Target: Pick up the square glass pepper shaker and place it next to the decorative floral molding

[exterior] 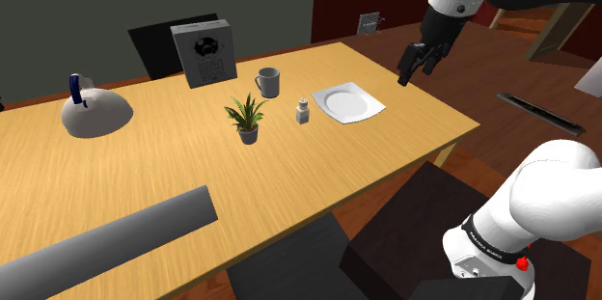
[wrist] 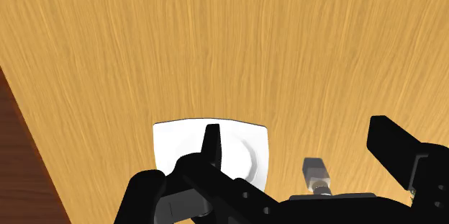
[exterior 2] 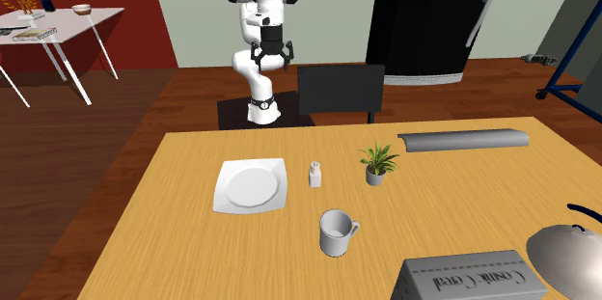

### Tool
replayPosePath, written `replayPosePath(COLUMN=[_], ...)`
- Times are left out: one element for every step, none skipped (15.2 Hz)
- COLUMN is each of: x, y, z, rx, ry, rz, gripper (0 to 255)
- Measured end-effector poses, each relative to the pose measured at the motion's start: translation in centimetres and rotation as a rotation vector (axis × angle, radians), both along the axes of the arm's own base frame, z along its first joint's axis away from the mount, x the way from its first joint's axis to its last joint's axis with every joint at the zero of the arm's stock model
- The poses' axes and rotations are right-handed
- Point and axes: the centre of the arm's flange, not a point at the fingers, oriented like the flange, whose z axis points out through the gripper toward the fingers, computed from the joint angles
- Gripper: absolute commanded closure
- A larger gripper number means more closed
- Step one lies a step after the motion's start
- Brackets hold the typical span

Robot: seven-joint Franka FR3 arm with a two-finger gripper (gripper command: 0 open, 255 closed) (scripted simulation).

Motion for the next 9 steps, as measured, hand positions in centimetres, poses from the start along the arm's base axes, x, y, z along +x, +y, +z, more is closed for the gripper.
replayPosePath(x=[0.0, 0.4, 1.0, 2.1, 3.1, 3.8, 4.8, 5.6, 6.7], y=[0.0, 0.1, 0.4, 0.5, 0.7, 0.8, 1.0, 1.4, 1.7], z=[0.0, -0.4, -0.9, -1.4, -2.4, -3.1, -3.9, -5.0, -5.5], rx=[0.0, 0.001, 0.001, 0.002, 0.003, 0.004, 0.005, 0.006, 0.007], ry=[0.0, -0.001, -0.004, -0.007, -0.009, -0.014, -0.018, -0.021, -0.027], rz=[0.0, -0.001, -0.002, -0.003, -0.004, -0.006, -0.007, -0.008, -0.01], gripper=[0, 0, 0, 0, 0, 0, 0, 0, 0])
